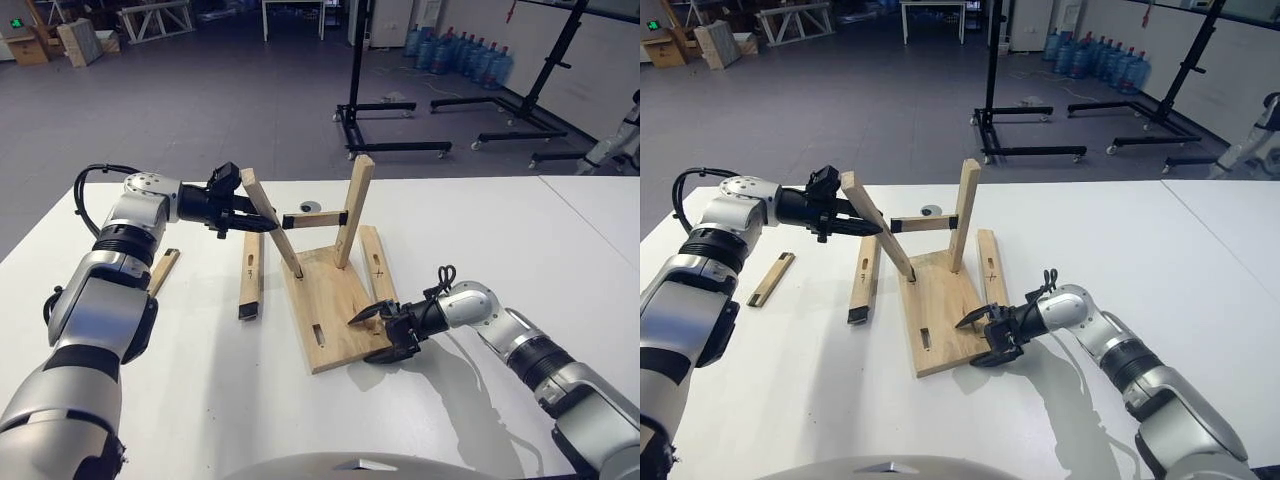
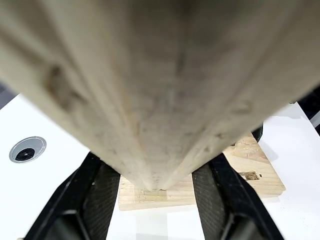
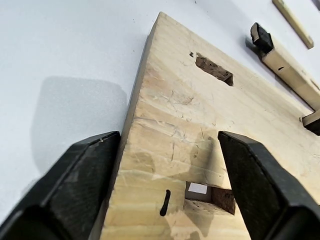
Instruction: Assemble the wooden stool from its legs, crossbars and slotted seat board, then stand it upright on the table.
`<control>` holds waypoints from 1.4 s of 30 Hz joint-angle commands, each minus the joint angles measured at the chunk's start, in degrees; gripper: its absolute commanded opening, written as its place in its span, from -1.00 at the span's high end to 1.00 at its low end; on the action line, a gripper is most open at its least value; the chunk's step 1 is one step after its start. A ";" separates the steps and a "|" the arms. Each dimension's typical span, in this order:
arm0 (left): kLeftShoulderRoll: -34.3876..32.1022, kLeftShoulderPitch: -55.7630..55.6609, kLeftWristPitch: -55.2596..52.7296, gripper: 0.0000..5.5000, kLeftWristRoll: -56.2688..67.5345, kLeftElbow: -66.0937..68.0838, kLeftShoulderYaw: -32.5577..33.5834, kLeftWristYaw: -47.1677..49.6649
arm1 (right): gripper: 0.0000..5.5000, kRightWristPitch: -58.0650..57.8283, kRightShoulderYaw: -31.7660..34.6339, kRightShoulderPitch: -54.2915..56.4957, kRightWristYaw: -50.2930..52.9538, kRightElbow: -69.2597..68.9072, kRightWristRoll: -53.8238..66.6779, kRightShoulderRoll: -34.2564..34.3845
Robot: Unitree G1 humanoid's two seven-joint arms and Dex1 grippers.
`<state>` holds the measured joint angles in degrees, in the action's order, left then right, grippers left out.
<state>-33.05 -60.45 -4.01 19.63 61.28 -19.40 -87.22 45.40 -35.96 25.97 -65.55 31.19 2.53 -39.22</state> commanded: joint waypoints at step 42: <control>10.54 7.30 -7.25 0.27 -17.03 12.74 -12.98 5.66 | -0.30 -46.73 17.48 -0.65 9.76 -40.11 46.33 -5.19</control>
<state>-26.00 -65.70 -6.22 19.09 68.38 -21.53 -80.20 7.53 -23.03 19.67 -69.39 0.14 47.41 -49.57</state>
